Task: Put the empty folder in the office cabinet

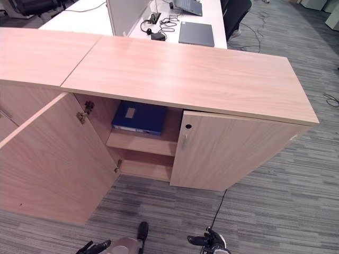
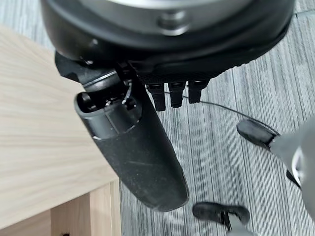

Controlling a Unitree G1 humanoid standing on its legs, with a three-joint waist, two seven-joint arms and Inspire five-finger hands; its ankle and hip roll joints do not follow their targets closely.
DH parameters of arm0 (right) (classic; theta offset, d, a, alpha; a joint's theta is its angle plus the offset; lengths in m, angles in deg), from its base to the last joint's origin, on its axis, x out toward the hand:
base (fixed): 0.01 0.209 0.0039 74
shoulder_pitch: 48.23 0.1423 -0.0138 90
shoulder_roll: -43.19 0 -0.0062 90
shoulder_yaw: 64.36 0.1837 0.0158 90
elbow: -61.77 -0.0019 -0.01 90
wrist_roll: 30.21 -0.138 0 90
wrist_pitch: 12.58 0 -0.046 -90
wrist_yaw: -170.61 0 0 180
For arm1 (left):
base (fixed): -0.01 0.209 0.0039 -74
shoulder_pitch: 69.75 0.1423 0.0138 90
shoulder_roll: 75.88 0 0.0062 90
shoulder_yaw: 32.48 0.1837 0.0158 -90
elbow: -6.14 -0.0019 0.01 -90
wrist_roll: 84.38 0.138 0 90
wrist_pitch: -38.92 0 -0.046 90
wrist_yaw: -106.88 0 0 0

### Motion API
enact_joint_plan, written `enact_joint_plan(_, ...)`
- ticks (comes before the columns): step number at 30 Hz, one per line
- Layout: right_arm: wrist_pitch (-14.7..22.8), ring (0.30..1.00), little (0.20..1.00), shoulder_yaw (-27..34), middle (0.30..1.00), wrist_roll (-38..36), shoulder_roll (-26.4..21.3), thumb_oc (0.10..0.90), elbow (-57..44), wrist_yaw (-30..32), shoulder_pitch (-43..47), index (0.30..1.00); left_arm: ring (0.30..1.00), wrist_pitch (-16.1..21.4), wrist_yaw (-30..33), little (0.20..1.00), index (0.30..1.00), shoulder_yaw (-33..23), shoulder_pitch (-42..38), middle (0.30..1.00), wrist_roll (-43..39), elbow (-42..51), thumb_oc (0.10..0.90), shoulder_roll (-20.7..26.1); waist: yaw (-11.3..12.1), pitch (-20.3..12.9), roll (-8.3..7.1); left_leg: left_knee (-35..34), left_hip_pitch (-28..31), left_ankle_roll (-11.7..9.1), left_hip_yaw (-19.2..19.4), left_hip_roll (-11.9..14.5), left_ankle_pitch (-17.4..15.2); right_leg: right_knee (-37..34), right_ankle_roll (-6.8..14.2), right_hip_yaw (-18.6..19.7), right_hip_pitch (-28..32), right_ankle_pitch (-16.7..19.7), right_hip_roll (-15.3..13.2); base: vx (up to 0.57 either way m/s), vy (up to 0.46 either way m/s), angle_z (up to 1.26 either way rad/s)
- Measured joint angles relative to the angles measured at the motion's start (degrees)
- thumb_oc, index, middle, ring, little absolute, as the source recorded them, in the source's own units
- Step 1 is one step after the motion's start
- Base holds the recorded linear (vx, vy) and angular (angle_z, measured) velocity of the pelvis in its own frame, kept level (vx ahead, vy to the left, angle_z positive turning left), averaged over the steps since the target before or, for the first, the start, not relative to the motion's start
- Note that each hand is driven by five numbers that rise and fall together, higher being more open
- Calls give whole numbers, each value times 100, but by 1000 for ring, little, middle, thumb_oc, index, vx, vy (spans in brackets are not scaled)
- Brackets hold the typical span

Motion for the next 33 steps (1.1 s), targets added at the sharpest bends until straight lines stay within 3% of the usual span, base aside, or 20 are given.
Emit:
enact_joint_plan(3, 21, 900, 900, 168, 900, -12, 155, 800, 469, -15, -6, 900, 900, 2, 7, 900, 900, -289, -7, 900, -4, -289, 800, 26, 17, -211, 45, -1, 11, 42, -18, -66, -24, 42, 64, -2, -1, -5, -58, 72, 77, 2)
enact_joint_plan(10, -29, 900, 900, 445, 900, -135, 207, 800, 969, -86, -166, 900, 900, -91, -61, 900, 900, -525, -4, 900, -42, -501, 800, 22, 29, -282, 35, 15, -74, 75, -166, -170, -14, 50, 142, -151, 21, -25, -99, 48, 15, 11)
enact_joint_plan(15, -34, 900, 900, 621, 900, -487, 272, 800, 1019, -79, -231, 900, 900, -212, -55, 900, 900, -915, 44, 900, -263, -867, 800, 36, 52, -377, -46, 18, -182, 57, -315, -221, 12, -33, 152, -299, -4, -25, -67, 26, -16, 16)
enact_joint_plan(25, 8, 900, 900, 772, 900, -808, 292, 800, 1031, -88, -315, 900, 900, -232, 78, 900, 900, -1219, 172, 900, -697, -949, 800, 138, 192, -433, 32, 18, -271, 109, -452, -334, 46, 74, 238, -473, -48, -53, -162, 60, 104, 10)
enact_joint_plan(27, 1, 900, 900, 957, 900, -808, 260, 800, 1040, -70, -405, 900, 900, -245, 74, 900, 900, -1237, -2, 900, -693, -1054, 800, 122, 116, -433, 20, 136, -271, 221, -505, -477, -216, 591, 385, -722, -38, -219, -432, 194, 434, 56)
enact_joint_plan(28, 8, 900, 900, 1037, 900, -889, 257, 800, 998, -68, -512, 900, 900, -243, 68, 900, 900, -1294, -167, 900, -700, -1237, 800, 81, 11, -404, 23, 554, -289, 547, -503, -690, -551, 1600, 470, -733, -166, -572, -890, 72, 222, 104)
enact_joint_plan(29, 18, 900, 900, 1098, 900, -924, 52, 800, 981, -68, -571, 900, 900, -259, 78, 900, 900, -1271, -310, 900, -701, -1448, 800, -21, -138, -354, 244, 1136, -406, 817, -529, -778, -717, 2849, 453, -519, -340, -613, -1285, 34, 148, 105)
enact_joint_plan(30, 21, 900, 900, 1102, 900, -928, -62, 800, 963, -49, -638, 900, 900, -289, 59, 900, 900, -1250, -311, 900, -700, -1464, 800, -63, -151, -357, 338, 1300, -390, 805, -663, -779, -773, 3543, 295, -194, -546, -485, -1473, 36, 82, 91)
enact_joint_plan(31, 87, 900, 900, 1076, 900, -1011, -155, 800, 948, -43, -681, 900, 900, -261, 66, 900, 900, -1052, -253, 900, -699, -1406, 800, 2, -134, -380, 337, 1242, -247, 795, -830, -888, -820, 4587, 211, 703, -1161, -427, -1787, 44, 58, 76)
enact_joint_plan(32, 177, 900, 900, 970, 900, -1010, -109, 800, 939, -66, -595, 900, 900, -181, 78, 900, 900, -872, -340, 900, -701, -1361, 800, 140, -181, -396, 283, 1197, -277, 888, -1072, -997, -680, 4773, 205, 1323, -1644, -658, -1645, -2, -2, 131)
enact_joint_plan(33, 212, 900, 900, 835, 900, -1013, -71, 800, 863, -66, -421, 900, 900, -108, 108, 900, 900, -650, -512, 900, -697, -1260, 800, 232, -366, -249, 284, 1210, -336, 902, -1439, -1043, -625, 4647, -34, 2016, -1969, -845, -1192, 9, -134, 145)
